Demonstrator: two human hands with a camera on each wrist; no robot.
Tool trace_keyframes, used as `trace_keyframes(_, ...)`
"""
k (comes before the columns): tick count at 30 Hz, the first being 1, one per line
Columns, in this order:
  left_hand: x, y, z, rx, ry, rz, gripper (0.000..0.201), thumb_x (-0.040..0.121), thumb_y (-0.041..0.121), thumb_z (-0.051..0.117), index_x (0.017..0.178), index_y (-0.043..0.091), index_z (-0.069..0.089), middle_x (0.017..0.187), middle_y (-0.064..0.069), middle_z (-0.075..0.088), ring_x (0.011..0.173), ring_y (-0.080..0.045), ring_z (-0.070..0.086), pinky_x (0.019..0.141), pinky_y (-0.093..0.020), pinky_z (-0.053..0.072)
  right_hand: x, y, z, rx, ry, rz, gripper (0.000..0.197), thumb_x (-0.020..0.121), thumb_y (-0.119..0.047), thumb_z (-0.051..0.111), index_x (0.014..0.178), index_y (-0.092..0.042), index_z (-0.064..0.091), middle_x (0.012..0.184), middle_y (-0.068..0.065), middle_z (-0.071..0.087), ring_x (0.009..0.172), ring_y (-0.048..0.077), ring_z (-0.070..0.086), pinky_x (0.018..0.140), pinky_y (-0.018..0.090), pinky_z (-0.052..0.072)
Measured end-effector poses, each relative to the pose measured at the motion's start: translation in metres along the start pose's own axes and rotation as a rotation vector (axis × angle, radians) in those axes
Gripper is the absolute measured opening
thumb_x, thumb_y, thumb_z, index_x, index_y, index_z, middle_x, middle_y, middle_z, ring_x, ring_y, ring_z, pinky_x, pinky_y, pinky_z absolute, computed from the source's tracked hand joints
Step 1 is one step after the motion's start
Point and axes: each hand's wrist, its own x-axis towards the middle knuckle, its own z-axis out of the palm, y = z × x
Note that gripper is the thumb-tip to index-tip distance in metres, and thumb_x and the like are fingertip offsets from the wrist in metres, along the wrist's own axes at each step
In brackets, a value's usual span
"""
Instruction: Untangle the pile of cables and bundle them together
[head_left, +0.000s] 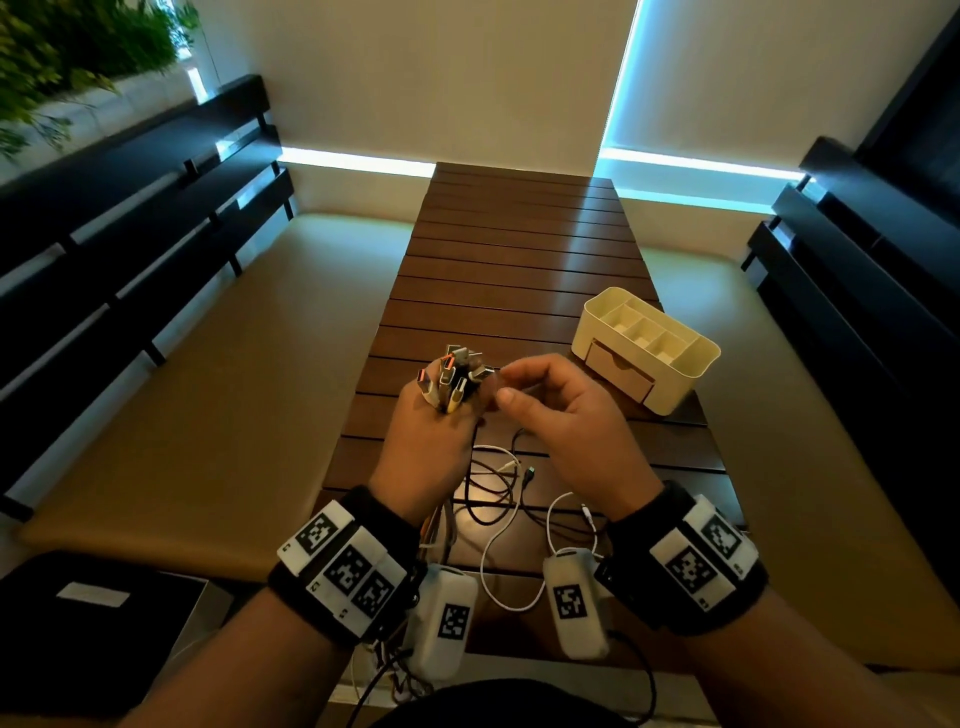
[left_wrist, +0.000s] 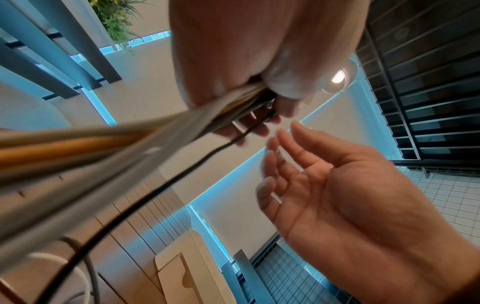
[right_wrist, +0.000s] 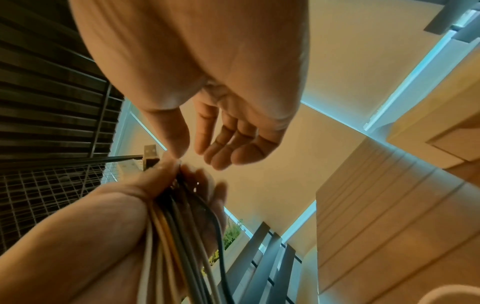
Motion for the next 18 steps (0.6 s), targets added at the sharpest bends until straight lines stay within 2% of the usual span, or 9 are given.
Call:
trace_keyframes(2,0.002,-0.001,-0.001,-0.002,0.049,0.020,0.026,0.095,0.041,0.056,0.087,0.017,0.062,0.085,-0.011,0.064,0.076,-0.016,0.066,0.068,-0.030,0.055,-0.001,0.005,0.004,0.037,-0.100,0.107,0.015,0.094,-0.024,0.063,0.107,-0.031,0.062,0.107,-0.002,0.069,0.098,0.013,0.067,0.079,0.025,0.055)
trace_keyframes(5,0.002,-0.001,-0.002,-0.074,0.102,-0.016,0.041,0.088,0.056,0.055,0.073,0.017,0.058,0.068,-0.008,0.060,0.063,-0.021,0.061,0.062,-0.036,0.053,-0.004,0.016,0.011,0.070,-0.285,0.237,0.019,0.096,-0.030,0.058,0.114,-0.026,0.061,0.111,0.000,0.070,0.102,0.017,0.067,0.086,0.030,0.055)
trace_keyframes(7,0.002,0.001,-0.004,-0.178,0.101,-0.056,0.042,0.084,0.059,0.058,0.067,0.020,0.058,0.060,-0.007,0.057,0.056,-0.027,0.057,0.062,-0.044,0.053,-0.007,0.021,0.017,0.063,-0.367,0.264,0.018,0.096,-0.024,0.060,0.113,-0.019,0.062,0.107,0.002,0.071,0.100,0.017,0.068,0.088,0.030,0.054)
trace_keyframes(9,0.003,0.002,-0.006,-0.253,0.129,-0.097,0.039,0.086,0.054,0.061,0.066,0.021,0.056,0.057,-0.002,0.053,0.051,-0.024,0.052,0.056,-0.040,0.049,-0.010,0.023,0.020,0.079,-0.408,0.257,0.008,0.095,-0.014,0.061,0.103,-0.012,0.063,0.096,0.001,0.070,0.090,0.013,0.069,0.082,0.027,0.055)
trace_keyframes(11,0.005,0.003,-0.007,-0.322,0.169,-0.162,0.034,0.089,0.045,0.059,0.070,0.018,0.051,0.054,0.004,0.047,0.046,-0.014,0.044,0.049,-0.030,0.041,-0.011,0.022,0.020,0.060,-0.434,0.222,0.004,0.095,-0.013,0.061,0.092,-0.013,0.062,0.084,-0.002,0.068,0.080,0.010,0.068,0.079,0.026,0.055)
trace_keyframes(14,0.007,0.007,-0.011,-0.399,0.182,-0.190,0.031,0.095,0.037,0.054,0.071,0.019,0.046,0.055,0.007,0.039,0.047,-0.008,0.033,0.044,-0.022,0.033,-0.012,0.023,0.020,0.035,-0.491,0.202,0.009,0.093,-0.025,0.066,0.094,-0.016,0.064,0.085,0.001,0.068,0.082,0.017,0.067,0.086,0.042,0.054)
trace_keyframes(18,0.007,0.012,-0.012,-0.427,0.172,-0.181,0.032,0.098,0.035,0.052,0.072,0.018,0.045,0.059,0.002,0.036,0.049,-0.011,0.029,0.043,-0.022,0.030,-0.014,0.029,0.027,-0.054,-0.466,0.181,0.032,0.074,-0.057,0.072,0.093,-0.032,0.065,0.097,0.007,0.070,0.090,0.029,0.067,0.088,0.056,0.055)
